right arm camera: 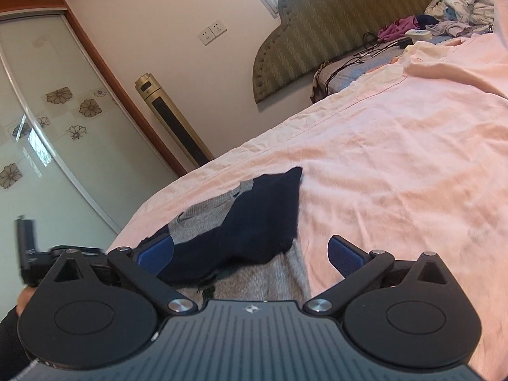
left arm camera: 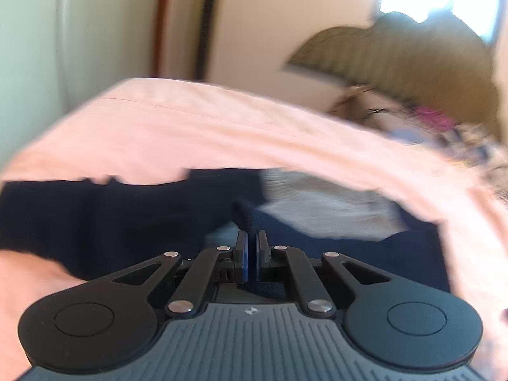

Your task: Fold small clothes

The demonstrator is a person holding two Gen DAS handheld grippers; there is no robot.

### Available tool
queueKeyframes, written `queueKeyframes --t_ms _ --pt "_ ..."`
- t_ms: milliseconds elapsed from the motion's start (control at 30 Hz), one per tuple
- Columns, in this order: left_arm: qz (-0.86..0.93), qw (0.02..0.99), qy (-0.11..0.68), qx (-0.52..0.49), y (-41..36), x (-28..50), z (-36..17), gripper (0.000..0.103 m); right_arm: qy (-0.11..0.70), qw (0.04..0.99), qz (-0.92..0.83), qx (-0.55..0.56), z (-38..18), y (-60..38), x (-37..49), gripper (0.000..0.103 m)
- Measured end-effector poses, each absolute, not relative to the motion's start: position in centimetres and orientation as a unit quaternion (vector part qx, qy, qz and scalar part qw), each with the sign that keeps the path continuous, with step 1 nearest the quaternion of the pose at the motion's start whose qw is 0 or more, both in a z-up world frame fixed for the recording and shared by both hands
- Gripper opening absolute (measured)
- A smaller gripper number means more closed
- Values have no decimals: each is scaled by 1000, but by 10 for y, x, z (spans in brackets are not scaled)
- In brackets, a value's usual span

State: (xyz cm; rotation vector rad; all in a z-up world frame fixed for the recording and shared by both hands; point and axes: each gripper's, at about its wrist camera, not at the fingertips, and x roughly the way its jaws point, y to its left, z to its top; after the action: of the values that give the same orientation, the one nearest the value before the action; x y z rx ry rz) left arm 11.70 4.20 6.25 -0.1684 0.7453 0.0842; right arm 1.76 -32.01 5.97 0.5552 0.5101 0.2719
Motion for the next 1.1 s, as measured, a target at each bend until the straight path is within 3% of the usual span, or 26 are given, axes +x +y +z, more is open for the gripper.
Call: queueKeyframes --t_ms 100,200,367,433,500,533,567,700,767,833,867,933,1000,1067,1100 --pt "33 903 426 -54 43 128 27 6 279 898 144 309 54 -330 60 103" --pt "44 914 401 -52 42 116 20 9 317 869 163 343 46 -329 111 103" --pt "63 915 379 -120 52 96 32 10 374 858 147 320 30 -303 183 87" --pt "33 928 351 -123 45 82 37 11 404 856 138 292 19 -287 202 86" --pt "-16 926 366 -95 28 85 33 24 395 874 138 246 16 -269 205 71" --pt "-28 917 388 -85 21 94 24 29 406 881 125 208 16 -259 207 29" --pt "-31 911 403 -81 18 101 16 34 409 887 112 184 16 -255 206 18" --pt "-48 919 379 -97 18 107 9 58 412 882 85 212 19 -288 205 9" --pt "-52 920 379 -87 16 109 9 58 407 880 73 233 14 -306 202 6" --pt "-55 923 367 -102 21 96 16 58 404 878 71 248 15 -310 196 7" --pt "-54 927 353 -115 28 84 22 59 392 879 69 262 21 -310 189 23" --pt "-29 935 316 -160 57 62 30 60 350 891 84 279 38 -304 169 32" --pt "36 928 287 -236 102 45 30 71 318 895 132 282 52 -287 148 49" --pt "122 893 268 -341 159 33 19 73 312 895 179 262 54 -263 134 83" --pt "162 867 263 -391 186 29 12 73 316 896 193 246 52 -249 129 86"
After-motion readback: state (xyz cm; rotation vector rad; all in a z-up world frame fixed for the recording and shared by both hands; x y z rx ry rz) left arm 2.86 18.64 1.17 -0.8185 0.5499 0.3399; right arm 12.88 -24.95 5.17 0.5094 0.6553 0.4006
